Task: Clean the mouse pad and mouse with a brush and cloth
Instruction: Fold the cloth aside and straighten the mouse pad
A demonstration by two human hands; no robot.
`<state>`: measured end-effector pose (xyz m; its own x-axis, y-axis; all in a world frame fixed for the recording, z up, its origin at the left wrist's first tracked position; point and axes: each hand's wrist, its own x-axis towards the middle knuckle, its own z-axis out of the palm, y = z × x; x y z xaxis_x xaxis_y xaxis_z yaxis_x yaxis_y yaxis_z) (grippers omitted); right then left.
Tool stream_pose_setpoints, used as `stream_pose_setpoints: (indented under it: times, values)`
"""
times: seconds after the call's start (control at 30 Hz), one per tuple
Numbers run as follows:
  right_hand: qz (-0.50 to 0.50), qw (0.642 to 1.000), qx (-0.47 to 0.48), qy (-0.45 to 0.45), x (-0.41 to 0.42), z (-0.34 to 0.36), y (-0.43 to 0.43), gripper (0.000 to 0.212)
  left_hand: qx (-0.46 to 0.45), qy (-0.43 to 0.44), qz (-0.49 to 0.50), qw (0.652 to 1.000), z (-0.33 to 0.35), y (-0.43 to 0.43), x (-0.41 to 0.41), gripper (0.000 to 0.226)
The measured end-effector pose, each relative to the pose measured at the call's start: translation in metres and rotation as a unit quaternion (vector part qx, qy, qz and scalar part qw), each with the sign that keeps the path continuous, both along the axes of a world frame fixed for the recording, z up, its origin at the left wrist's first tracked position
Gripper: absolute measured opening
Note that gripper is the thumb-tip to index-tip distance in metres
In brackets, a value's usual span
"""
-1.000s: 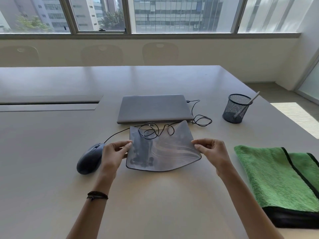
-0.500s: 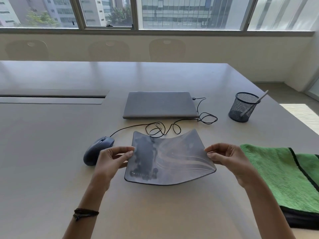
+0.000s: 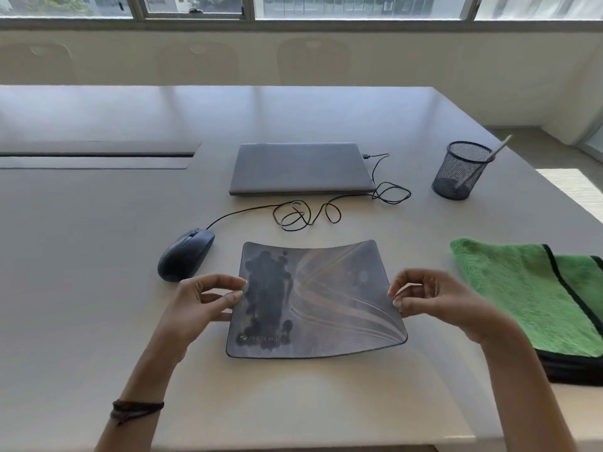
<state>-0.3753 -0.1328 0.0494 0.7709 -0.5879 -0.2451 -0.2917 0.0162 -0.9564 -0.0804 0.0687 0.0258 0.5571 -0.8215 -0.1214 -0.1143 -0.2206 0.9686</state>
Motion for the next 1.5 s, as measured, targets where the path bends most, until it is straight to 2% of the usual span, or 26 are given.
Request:
stream_pose_setpoints:
  times: [0.43,0.67,0.8,0.93,1.03,1.17,1.33,1.5]
  values:
    - [0.046,0.993,-0.047,0.096,-0.011,-0.007,0.005,0.021,0.042,-0.089,-0.041,0.994,-0.007,0.007,0.005,0.027]
    - [0.014,0.992,-0.054,0.113,-0.006,-0.006,0.003,0.010,0.078,-0.198,-0.047,0.976,-0.004,0.008,0.004,0.025]
    - [-0.012,0.979,-0.138,0.151,0.001,-0.003,-0.007,0.006,0.090,-0.295,-0.005,0.951,0.003,0.005,0.006,0.015]
    - [-0.045,0.960,-0.245,0.124,0.016,0.000,-0.026,0.013,0.006,-0.404,0.102,0.909,0.012,-0.004,0.010,0.015]
    - [-0.047,0.939,-0.324,0.107,0.030,-0.001,-0.037,0.013,-0.012,-0.459,0.131,0.878,0.014,-0.014,0.019,0.018]
    - [-0.022,0.926,-0.364,0.097,0.046,-0.011,-0.047,0.015,0.061,-0.475,0.156,0.864,0.012,-0.027,0.034,0.031]
    - [-0.020,0.912,-0.400,0.090,0.054,-0.025,-0.055,0.020,0.182,-0.429,0.149,0.872,0.008,-0.038,0.047,0.049]
    - [-0.039,0.902,-0.427,0.055,0.054,-0.040,-0.057,0.023,0.216,-0.405,0.152,0.875,0.003,-0.040,0.051,0.050]
